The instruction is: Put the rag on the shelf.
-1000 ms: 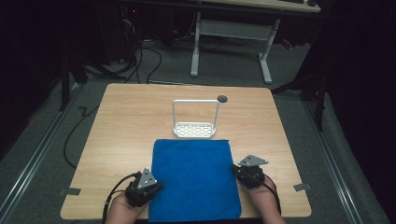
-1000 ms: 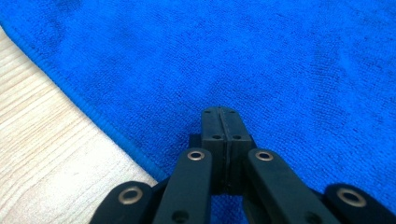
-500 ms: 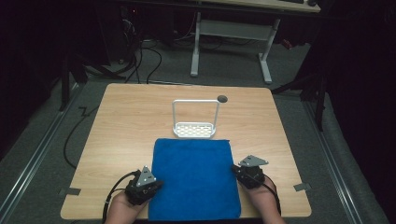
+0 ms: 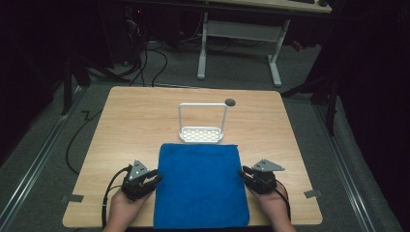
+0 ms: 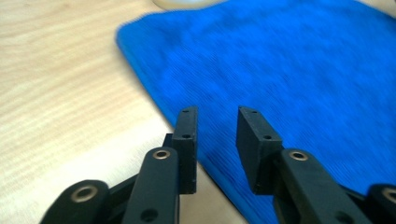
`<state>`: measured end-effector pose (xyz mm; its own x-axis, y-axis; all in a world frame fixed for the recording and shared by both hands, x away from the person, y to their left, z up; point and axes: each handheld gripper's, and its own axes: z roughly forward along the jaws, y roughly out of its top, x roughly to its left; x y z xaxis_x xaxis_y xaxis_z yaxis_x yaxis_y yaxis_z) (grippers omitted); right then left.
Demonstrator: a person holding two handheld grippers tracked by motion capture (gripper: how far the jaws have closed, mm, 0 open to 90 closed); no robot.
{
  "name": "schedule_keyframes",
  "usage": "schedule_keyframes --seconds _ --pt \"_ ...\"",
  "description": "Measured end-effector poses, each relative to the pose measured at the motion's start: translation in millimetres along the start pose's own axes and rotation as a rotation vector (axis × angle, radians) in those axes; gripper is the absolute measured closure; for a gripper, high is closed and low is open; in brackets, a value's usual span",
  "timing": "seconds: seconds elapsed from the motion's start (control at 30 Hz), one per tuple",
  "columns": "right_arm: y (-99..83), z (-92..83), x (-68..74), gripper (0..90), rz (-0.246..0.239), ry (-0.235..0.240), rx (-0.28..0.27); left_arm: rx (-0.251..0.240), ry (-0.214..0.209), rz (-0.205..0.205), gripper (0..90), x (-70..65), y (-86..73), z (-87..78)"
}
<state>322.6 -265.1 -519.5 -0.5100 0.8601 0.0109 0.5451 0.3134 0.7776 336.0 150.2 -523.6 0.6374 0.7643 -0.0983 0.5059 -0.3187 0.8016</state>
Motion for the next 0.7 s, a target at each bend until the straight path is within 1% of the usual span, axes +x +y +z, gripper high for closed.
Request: schedule_keyframes --seconds 0.07,0.1,0.13,0.17,0.2,0.23,0.4,0.47,0.53,0.57,0.63,0.67,0.7 --pt "0.2 -0.1 -0.4 70.2 0.003 0.002 -0.005 -0.015 0.005 -0.014 67.2 3.8 2.3 4.4" --pt "0.4 0.3 -0.6 68.9 0.000 0.004 -0.008 -0.039 0.005 -0.030 66.4 7.0 3.5 7.6" --pt "0.4 0.3 -0.6 68.9 0.000 0.004 -0.008 -0.048 0.005 -0.042 66.4 9.2 4.6 9.7" --pt "0.4 0.3 -0.7 68.5 0.001 0.004 -0.009 -0.043 0.016 -0.044 66.3 12.7 8.1 14.2" --pt "0.5 0.3 -0.9 67.9 0.002 0.005 -0.010 -0.040 0.036 -0.033 66.0 15.2 11.3 17.8" --pt "0.4 0.3 -1.2 67.6 0.003 0.006 -0.014 -0.045 0.048 -0.031 66.0 17.5 13.6 20.6" --pt "0.4 -0.7 -1.0 65.9 0.008 0.008 -0.026 -0.067 0.072 -0.076 64.9 37.0 33.1 44.0" --pt "0.3 -1.0 -0.9 65.4 0.010 0.007 -0.027 -0.051 0.070 -0.091 63.3 41.9 41.8 54.8" --pt "0.1 -0.9 -0.7 64.6 0.013 0.006 -0.026 -0.052 0.085 -0.085 61.5 44.9 49.6 63.1" --pt "0.0 -0.7 -0.9 64.4 0.013 0.006 -0.025 -0.054 0.080 -0.097 60.8 47.4 52.9 66.8" --pt "-0.1 0.1 -1.1 64.3 0.010 0.010 -0.026 -0.036 0.087 -0.114 59.3 51.9 57.1 73.3" --pt "-0.1 0.1 -1.1 64.3 0.010 0.010 -0.026 -0.039 0.073 -0.133 59.3 54.2 58.0 76.3" --pt "-0.2 1.0 -0.9 64.3 0.007 0.011 -0.022 -0.033 0.069 -0.142 58.2 55.6 58.4 79.1"
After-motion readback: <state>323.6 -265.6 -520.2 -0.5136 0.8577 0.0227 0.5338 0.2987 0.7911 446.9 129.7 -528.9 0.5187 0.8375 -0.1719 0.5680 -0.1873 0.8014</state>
